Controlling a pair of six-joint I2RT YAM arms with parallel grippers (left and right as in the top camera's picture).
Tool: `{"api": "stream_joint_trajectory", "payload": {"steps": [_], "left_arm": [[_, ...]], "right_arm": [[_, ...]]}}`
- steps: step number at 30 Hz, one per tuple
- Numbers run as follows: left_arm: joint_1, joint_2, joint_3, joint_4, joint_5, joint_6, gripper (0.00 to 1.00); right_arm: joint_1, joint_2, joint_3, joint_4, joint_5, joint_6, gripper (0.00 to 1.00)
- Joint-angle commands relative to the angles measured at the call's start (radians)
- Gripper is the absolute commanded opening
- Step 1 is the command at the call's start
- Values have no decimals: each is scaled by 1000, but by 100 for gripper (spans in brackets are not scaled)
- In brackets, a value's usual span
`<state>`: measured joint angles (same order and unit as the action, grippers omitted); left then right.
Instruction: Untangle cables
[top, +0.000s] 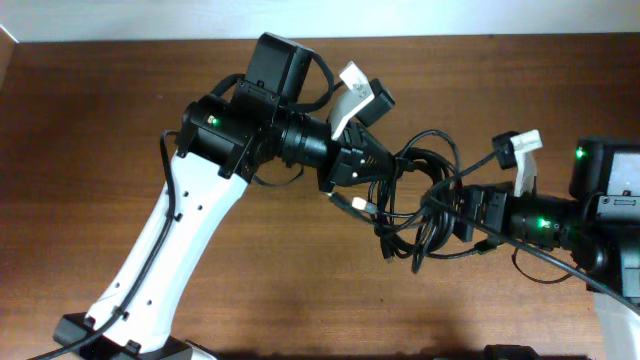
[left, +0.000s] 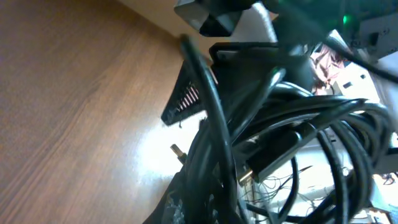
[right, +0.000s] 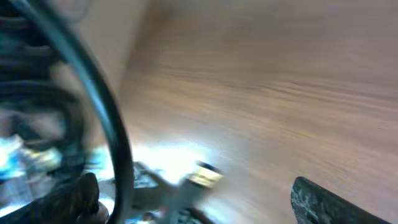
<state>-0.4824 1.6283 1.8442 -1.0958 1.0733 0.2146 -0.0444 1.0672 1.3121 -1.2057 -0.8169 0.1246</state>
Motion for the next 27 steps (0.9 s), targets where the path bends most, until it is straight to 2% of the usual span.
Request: {"api": "stream_joint_trajectory", "payload": {"steps": [1,5,11,20,27], "left_arm": [[1,-25,27,-9,52,-42,0],[1,-25,27,-9,52,-42,0],[1,-25,27,-10,36,-44,0],[1,-25,27,-81,-322,-237,0],[1,-25,27,-111,-374,-253,0]], "right_arm": [[-2,5,16,-50,373,-2,96],[-2,5,16,-93,542,61,96],[-2,5,16,-97,537,76,96],[-2,-31,30,-97,476,63,97],[-2,-98,95,-97,443,63,98]]}}
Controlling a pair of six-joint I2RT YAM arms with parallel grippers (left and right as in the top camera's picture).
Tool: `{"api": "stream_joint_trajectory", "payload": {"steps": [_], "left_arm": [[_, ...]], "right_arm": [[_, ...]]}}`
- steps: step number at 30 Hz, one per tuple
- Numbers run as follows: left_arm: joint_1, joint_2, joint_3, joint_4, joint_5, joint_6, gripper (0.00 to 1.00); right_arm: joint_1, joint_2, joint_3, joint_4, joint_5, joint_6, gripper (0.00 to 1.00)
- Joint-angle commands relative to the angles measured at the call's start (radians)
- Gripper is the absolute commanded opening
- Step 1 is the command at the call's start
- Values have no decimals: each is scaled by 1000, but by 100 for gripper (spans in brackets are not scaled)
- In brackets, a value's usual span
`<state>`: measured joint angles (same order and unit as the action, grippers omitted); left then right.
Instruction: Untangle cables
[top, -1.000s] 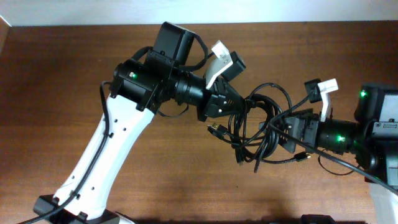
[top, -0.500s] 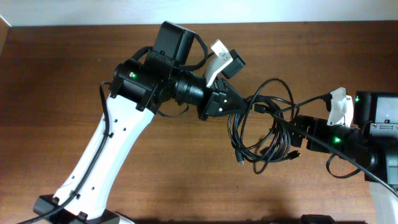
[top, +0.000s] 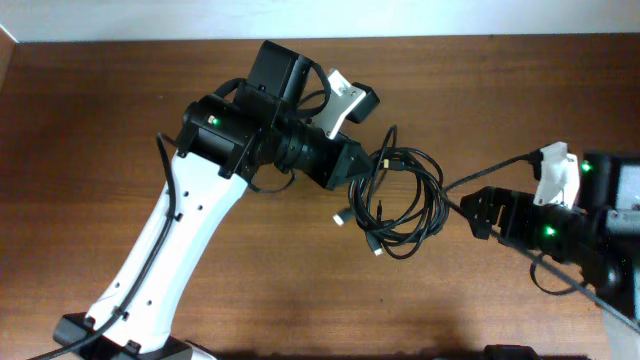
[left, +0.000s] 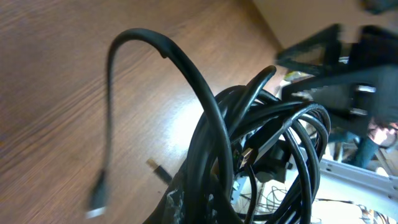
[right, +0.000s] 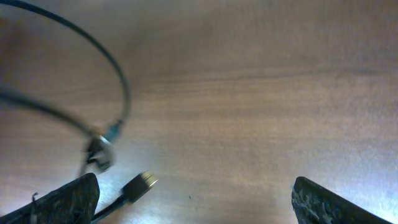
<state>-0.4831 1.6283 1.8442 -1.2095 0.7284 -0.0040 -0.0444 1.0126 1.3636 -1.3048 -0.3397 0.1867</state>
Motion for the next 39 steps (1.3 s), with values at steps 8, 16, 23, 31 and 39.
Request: {"api": "stream_joint_trajectory", "payload": {"steps": [8,16,23,31,39], "left_arm": [[-1,-25,27,0,-105,-81,0],[-130,-25,27,39,-154,61,0],[-187,-25,27,109,-172,36,0],[-192,-25,27,146,-137,-7,0],[-226,-28,27,150,-119,1,0]], "right_arm": [[-2,-113,85,11,-89,-23,99],[-2,-113,84,22,-128,-60,99],[-2,-113,84,10,-120,-79,99],[-2,-107,84,-18,-101,-131,99],[-2,-45,84,-45,5,-127,99]]}}
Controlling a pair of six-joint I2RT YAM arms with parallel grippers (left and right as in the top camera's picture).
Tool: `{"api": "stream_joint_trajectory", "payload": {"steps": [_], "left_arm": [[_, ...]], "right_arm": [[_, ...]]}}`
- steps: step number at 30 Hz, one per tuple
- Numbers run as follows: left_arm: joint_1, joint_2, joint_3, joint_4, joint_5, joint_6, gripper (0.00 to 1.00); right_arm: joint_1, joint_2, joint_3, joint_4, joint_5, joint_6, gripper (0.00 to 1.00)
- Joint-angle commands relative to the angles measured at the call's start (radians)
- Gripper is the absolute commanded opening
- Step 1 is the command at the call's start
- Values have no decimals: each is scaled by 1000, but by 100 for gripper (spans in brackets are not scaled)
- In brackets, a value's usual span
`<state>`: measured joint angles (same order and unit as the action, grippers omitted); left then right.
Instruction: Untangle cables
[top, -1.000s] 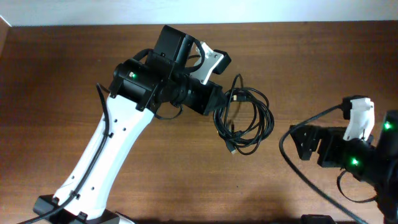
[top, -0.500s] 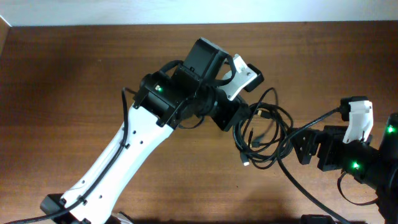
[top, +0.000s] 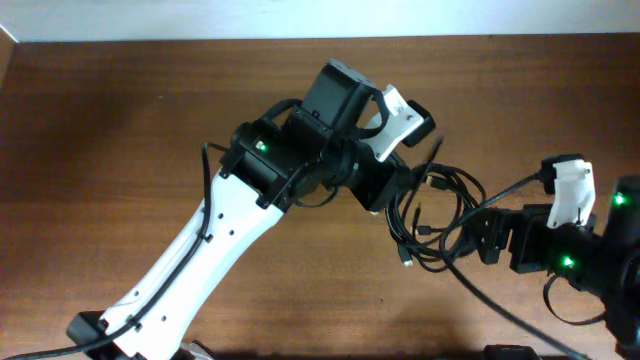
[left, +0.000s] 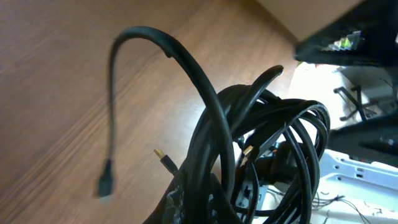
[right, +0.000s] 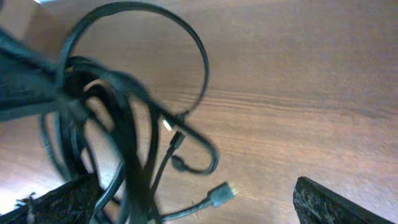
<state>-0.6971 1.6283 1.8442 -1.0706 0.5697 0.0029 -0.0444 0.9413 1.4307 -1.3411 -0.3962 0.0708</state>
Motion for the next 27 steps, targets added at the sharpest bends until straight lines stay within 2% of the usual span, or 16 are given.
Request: {"api": "stream_joint_trajectory", "payload": {"steps": [1,10,15,27], "left_arm": [[-12,-28,27,11,40,-6,0],[-12,-28,27,6,36,-6,0],[-12,-28,27,-1,36,-4,0],[-12,-28,27,8,47,0,0]], "right_arm": [[-2,35,17,-9,69,-11,99],[-2,82,17,-2,103,-10,99],[-2,82,17,1,238,43,99],[-2,92,17,-14,326,43,99]]}}
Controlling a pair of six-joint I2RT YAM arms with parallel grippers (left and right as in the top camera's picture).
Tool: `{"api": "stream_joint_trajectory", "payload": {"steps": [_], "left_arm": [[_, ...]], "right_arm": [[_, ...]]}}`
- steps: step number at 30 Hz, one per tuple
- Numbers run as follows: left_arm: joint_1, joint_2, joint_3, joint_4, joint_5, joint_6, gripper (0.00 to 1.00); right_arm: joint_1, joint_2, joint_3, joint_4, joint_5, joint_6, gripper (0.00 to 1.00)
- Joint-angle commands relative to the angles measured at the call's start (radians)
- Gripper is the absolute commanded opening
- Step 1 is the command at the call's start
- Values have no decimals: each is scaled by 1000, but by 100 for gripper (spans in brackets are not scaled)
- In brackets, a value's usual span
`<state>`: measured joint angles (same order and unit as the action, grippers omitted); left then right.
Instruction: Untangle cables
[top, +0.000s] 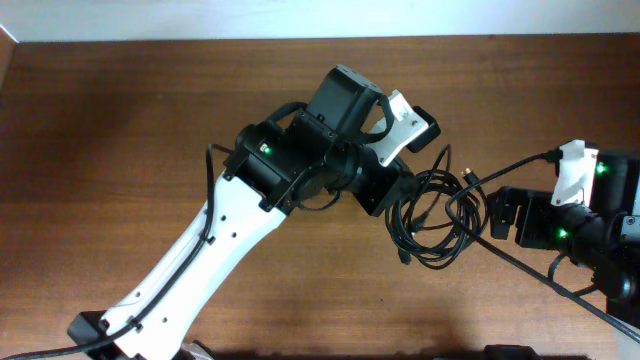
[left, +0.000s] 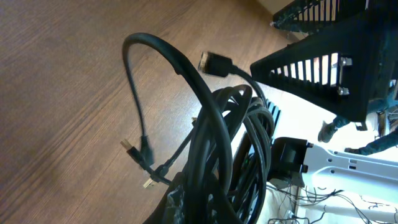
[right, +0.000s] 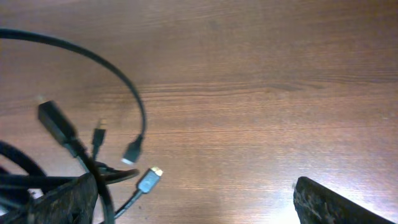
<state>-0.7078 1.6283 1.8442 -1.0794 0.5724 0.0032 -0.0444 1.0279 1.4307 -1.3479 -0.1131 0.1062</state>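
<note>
A tangled bundle of black cables (top: 432, 218) hangs over the brown table, and my left gripper (top: 393, 196) is shut on it. In the left wrist view the bundle (left: 231, 130) rises from my gripper (left: 205, 208), one arched cable ends in a black plug (left: 212, 63), and small gold-tipped plugs (left: 129, 145) dangle low. My right gripper (top: 497, 214) is just right of the bundle, open. Between its wide-apart fingers (right: 69, 200) the right wrist view shows bare table, with loose plugs (right: 150, 180) and a cable loop (right: 118, 74) at left.
Brown wooden table (top: 110, 150) with its far edge along the top. A thin cable (top: 515, 166) runs from the bundle up to the right arm, and another (top: 560, 290) trails to the lower right. The white left arm (top: 200, 270) crosses the lower left.
My right gripper has drawn back a little to the right, away from the bundle, so its view now shows only loose cable ends. The left gripper still holds the bundle in about the same place.
First both grippers were close together at the bundle, the left shut on it. Then the right gripper was far to the right, open, the bundle hanging from the left. Later the left arm had carried the bundle rightward near the right gripper, which now stands slightly off.
</note>
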Motion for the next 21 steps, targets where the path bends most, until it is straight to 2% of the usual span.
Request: {"api": "stream_joint_trajectory", "payload": {"steps": [1,6,15,21], "left_arm": [[-1,-28,27,28,62,-8,0],[-1,-28,27,158,220,-15,0],[-1,-28,27,177,215,-19,0],[-1,-28,27,130,110,-19,0]], "right_arm": [[-2,7,17,-11,43,7,99],[-2,13,17,-48,35,7,99],[-2,13,17,-82,32,6,99],[-2,-11,17,-80,-153,6,99]]}}
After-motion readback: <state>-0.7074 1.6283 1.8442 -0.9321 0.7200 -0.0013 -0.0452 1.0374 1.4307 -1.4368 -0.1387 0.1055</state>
